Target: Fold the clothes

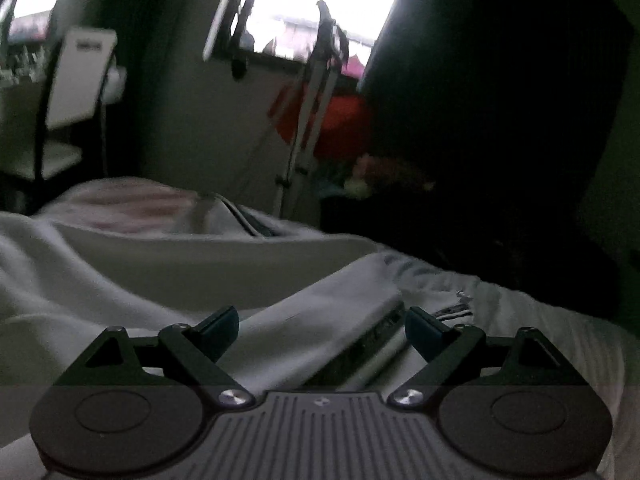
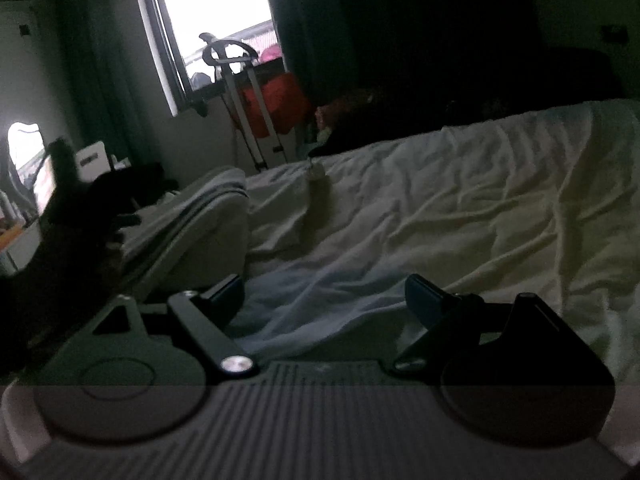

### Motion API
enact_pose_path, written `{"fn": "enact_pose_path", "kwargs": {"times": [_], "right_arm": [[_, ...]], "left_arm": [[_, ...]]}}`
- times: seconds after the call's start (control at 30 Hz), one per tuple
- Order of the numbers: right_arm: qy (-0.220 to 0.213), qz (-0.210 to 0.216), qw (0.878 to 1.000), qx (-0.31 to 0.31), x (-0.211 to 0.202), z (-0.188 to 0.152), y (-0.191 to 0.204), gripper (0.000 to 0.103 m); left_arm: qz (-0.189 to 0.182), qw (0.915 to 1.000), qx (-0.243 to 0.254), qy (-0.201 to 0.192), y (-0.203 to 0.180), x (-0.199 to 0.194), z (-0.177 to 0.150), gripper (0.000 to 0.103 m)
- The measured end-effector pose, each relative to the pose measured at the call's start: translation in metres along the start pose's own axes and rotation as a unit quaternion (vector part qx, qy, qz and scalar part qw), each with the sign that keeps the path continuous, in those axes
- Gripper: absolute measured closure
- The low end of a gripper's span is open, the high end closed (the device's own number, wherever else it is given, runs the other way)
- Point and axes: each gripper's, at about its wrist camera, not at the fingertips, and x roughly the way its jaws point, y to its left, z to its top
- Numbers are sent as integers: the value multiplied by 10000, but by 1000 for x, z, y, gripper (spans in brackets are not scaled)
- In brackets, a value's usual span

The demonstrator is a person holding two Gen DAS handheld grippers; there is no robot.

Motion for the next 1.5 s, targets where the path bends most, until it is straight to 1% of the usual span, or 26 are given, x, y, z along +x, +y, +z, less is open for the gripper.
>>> {"fn": "enact_pose_path", "kwargs": {"times": [0.1, 0.17, 0.2, 0.23, 0.27, 0.3, 0.33, 0.37, 0.4, 0.43, 0.47, 0.53, 0.6, 0.67, 0.73, 0.8, 0.9, 1.0, 1.1, 1.17, 1.23, 1.3, 1.37, 1.43, 1.47, 1.5], "right_arm": [[232, 11, 9996, 138, 24, -4, -6, 14], [400, 25, 9988, 272, 38, -7, -12, 14], [465, 24, 9984, 335, 45, -9, -16, 14], [516, 5, 9980, 376, 51, -10, -19, 14], [556, -21, 9976, 419, 55, -11, -22, 14], [596, -43, 9970, 483, 60, -12, -25, 14], [619, -42, 9965, 554, 63, -13, -28, 14], [625, -28, 9961, 629, 66, -14, -30, 14], [633, -32, 9958, 666, 68, -14, -32, 14], [642, -38, 9955, 698, 70, -14, -33, 14], [631, -39, 9956, 689, 69, -14, -33, 14], [603, -41, 9960, 660, 66, -14, -32, 14], [558, -57, 9966, 595, 63, -14, -30, 14], [396, -187, 9984, 366, 55, -14, -25, 14], [233, -260, 9994, 50, 46, -14, -18, 14], [183, -196, 9996, -80, 38, -15, -12, 14], [64, -111, 9999, -115, 23, -13, -6, 14], [-29, -52, 10000, -77, 10, -10, -3, 14], [12, 95, 9996, 253, -1, -8, -5, 14], [93, 372, 9969, 685, -4, -10, -13, 14], [167, 672, 9908, 1160, -6, -12, -22, 15], [215, 991, 9802, 1702, -5, -15, -33, 14], [170, 1169, 9744, 1915, 5, -17, -40, 15], [120, 1336, 9683, 2109, 14, -18, -47, 15], [95, 1419, 9650, 2205, 19, -19, -50, 17], [120, 1476, 9603, 2363, 27, -21, -55, 21]], "left_arm": [[103, 9992, 373, 100, -8, 40, 5, 12], [57, 9989, 452, 136, -11, 61, 8, 13], [13, 9986, 502, 162, -14, 67, 9, 15], [-40, 9980, 592, 207, -17, 68, 9, 23], [-94, 9973, 683, 251, -21, 69, 10, 37], [-148, 9965, 773, 295, -24, 70, 11, 45], [-201, 9955, 863, 339, -27, 71, 11, 55], [-255, 9944, 953, 383, -31, 72, 12, 69], [-308, 9931, 1043, 427, -34, 74, 13, 77], [-362, 9918, 1133, 471, -38, 75, 13, 90], [-388, 9903, 1240, 494, -41, 71, 13, 94], [-469, 9864, 1527, 381, -47, 44, 12, 97], [-620, 9834, 1688, 238, -50, 12, 9, 98], [-770, 9804, 1809, 101, -51, -21, 6, 99], [-840, 9778, 1921, -42, -54, -55, -3, 99], [-917, 9754, 2000, -164, -53, -92, -13, 100], [-1065, 9741, 1972, -302, -46, -150, -35, 100], [-1190, 9748, 1866, -280, -29, -191, -70, 100], [-1207, 9785, 1662, -205, -6, -223, -113, 101], [-1135, 9831, 1437, -58, 7, -235, -138, 101], [-1029, 9866, 1264, 72, 15, -240, -150, 101], [-992, 9879, 1190, 56, 18, -244, -152, 101], [-993, 9888, 1113, -18, 18, -247, -148, 100], [-1036, 9903, 921, -42, 21, -246, -146, 100], [-1033, 9911, 843, -48, 24, -245, -147, 100], [-1030, 9917, 775, -41, 27, -245, -149, 100]]}}
